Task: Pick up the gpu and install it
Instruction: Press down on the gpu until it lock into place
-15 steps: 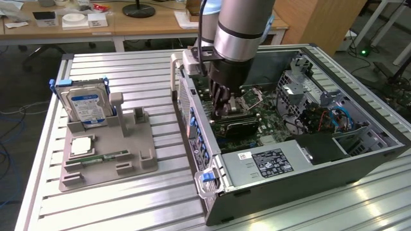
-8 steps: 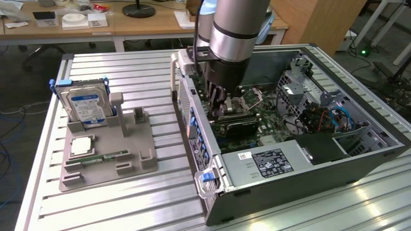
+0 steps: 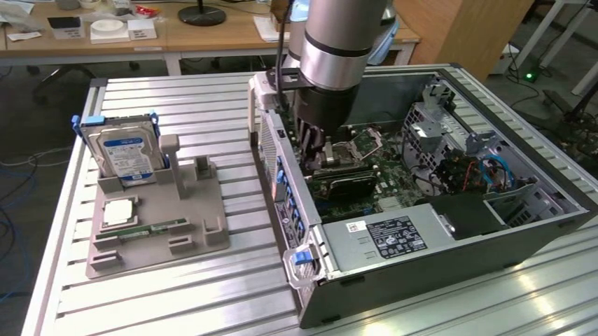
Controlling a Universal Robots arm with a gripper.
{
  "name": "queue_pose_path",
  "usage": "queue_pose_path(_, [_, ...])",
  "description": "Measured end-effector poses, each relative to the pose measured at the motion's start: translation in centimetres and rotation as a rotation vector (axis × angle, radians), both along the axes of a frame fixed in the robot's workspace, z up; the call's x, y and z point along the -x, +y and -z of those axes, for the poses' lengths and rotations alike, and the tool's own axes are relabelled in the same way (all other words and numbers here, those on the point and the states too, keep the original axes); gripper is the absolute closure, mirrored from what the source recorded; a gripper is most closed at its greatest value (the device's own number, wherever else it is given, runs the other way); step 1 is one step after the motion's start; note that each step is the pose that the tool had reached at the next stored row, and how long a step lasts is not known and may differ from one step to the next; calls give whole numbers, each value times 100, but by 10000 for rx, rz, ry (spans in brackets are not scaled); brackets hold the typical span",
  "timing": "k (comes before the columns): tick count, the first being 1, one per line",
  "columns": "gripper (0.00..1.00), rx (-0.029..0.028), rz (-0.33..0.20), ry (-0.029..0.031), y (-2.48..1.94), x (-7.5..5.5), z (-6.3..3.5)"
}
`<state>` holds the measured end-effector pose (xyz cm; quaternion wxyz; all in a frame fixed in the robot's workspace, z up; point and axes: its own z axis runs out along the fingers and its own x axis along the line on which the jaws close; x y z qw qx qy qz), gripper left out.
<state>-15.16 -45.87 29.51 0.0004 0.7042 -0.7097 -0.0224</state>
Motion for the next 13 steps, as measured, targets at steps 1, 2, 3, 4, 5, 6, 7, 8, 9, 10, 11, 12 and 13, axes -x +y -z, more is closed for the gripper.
queue_pose_path(1, [90, 1, 0, -1, 0, 3, 1])
queue_pose_path(2, [90, 2, 0, -1, 0, 7, 1])
queue_pose_path(3, [90, 5, 0, 0, 0, 11, 1])
queue_pose_path(4, [90, 7, 0, 0, 0, 15, 1])
queue_pose_path(5, [90, 10, 0, 0, 0, 18, 2])
queue_pose_path(6, [90, 11, -2, 0, 0, 18, 2])
queue_pose_path(7, [90, 14, -2, 1, 0, 19, 2])
queue_pose_path(8, [90, 16, -1, 0, -1, 20, 2])
queue_pose_path(9, [90, 17, 0, 0, 0, 22, 3])
queue_pose_path(10, [90, 17, 0, 0, -1, 22, 3])
queue_pose_path(11, [90, 17, 0, -1, 0, 24, 4])
queue_pose_path(12, [90, 19, 1, -1, 0, 26, 5])
queue_pose_path(13, [90, 21, 1, -2, 0, 30, 6])
